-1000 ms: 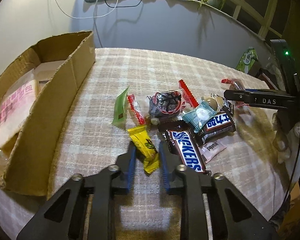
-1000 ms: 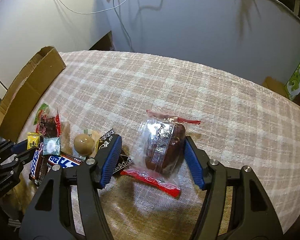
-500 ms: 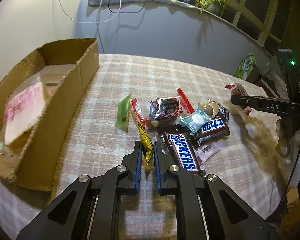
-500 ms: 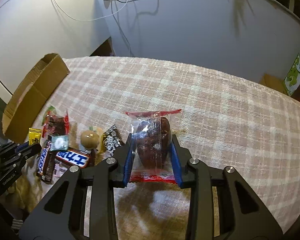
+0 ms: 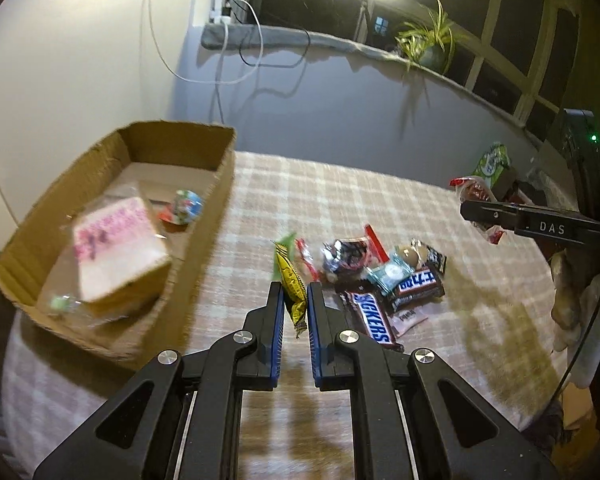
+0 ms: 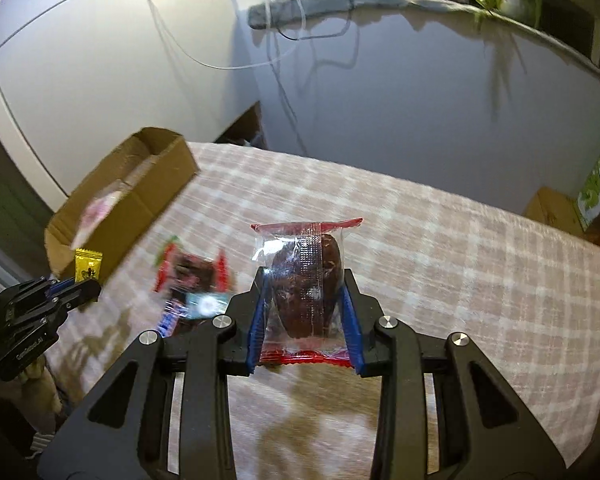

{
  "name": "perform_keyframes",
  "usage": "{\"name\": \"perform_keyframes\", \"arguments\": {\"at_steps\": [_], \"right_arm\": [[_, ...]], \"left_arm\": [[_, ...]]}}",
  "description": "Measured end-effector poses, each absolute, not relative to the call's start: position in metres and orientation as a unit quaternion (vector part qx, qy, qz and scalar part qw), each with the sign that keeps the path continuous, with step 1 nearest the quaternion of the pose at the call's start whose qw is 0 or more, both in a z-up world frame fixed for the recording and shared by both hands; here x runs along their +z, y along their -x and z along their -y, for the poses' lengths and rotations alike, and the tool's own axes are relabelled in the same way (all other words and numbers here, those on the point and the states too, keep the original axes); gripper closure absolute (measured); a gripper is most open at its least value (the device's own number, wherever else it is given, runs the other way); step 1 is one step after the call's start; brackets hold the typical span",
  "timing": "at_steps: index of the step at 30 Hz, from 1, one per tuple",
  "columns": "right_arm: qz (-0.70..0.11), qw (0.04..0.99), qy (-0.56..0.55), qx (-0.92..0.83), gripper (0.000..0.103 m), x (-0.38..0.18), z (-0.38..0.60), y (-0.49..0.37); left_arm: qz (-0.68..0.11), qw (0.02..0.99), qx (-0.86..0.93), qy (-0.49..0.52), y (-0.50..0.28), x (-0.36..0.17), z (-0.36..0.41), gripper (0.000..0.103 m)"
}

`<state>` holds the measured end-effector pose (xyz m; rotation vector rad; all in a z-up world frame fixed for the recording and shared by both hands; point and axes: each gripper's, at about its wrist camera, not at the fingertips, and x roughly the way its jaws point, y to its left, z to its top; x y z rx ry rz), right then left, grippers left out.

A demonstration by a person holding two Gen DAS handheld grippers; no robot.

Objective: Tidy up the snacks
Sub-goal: 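Carry the chocolate and yellow candy over the cardboard box with both tools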

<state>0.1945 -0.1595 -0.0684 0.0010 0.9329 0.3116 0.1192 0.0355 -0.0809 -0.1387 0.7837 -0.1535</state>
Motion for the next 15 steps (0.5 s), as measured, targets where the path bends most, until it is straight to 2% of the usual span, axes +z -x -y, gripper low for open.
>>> {"name": "perform_keyframes", "arguments": {"at_steps": [15], "right_arm": [[-0.429,0.876,0.031,0.217,0.069,-0.043,0.063,-0.213]], "left_arm": [[-0.353,0.931,-0.022,0.086,-0.112,-0.062,-0.103,0.093]]}}
